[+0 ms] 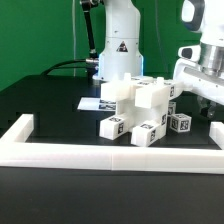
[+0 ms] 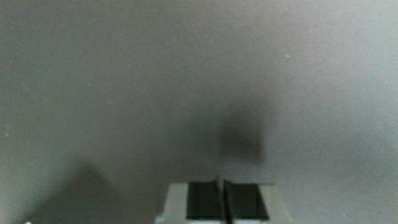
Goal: Assemble chair
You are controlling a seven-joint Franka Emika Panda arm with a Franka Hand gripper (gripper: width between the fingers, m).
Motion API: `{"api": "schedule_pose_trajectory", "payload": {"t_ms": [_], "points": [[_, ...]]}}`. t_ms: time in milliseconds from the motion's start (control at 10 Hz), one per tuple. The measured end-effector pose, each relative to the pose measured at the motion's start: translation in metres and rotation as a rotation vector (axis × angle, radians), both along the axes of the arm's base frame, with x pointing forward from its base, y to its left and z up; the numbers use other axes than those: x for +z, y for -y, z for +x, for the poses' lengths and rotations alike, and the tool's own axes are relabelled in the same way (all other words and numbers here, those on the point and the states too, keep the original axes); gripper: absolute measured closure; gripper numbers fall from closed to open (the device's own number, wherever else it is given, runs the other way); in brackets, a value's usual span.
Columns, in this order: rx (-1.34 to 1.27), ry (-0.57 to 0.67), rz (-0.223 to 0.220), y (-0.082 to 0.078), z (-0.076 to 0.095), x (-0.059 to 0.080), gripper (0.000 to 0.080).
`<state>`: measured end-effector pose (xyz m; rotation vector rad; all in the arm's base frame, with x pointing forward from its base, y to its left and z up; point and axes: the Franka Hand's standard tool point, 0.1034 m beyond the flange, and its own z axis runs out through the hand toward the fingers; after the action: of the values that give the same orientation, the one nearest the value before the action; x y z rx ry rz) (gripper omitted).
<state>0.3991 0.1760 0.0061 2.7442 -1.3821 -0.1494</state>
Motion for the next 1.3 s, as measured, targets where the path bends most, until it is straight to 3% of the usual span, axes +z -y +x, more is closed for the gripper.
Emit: {"api": "schedule_pose_trajectory", "payload": {"t_ms": [400,600,700,900,1000,1100,1300], "points": [[0.081,-0.007,0.012,0.003,0.003,0.004,0.0798],[0.152,0.004,0.022,0.017,0.016,0.01,0.0516],[0.167,0.005,0.023,0.024,0.019,0.01,0.0516],[0.191,0.006,0.025,0.033,0.022,0.01,0.0245],[0.2,0.006,0.027,0.037,0.023,0.01,0.0245],[0.215,0.007,0.028,0.043,0.025,0.01,0.0169],[0.248,0.01,0.029,0.056,0.03,0.011,0.0156]]}}
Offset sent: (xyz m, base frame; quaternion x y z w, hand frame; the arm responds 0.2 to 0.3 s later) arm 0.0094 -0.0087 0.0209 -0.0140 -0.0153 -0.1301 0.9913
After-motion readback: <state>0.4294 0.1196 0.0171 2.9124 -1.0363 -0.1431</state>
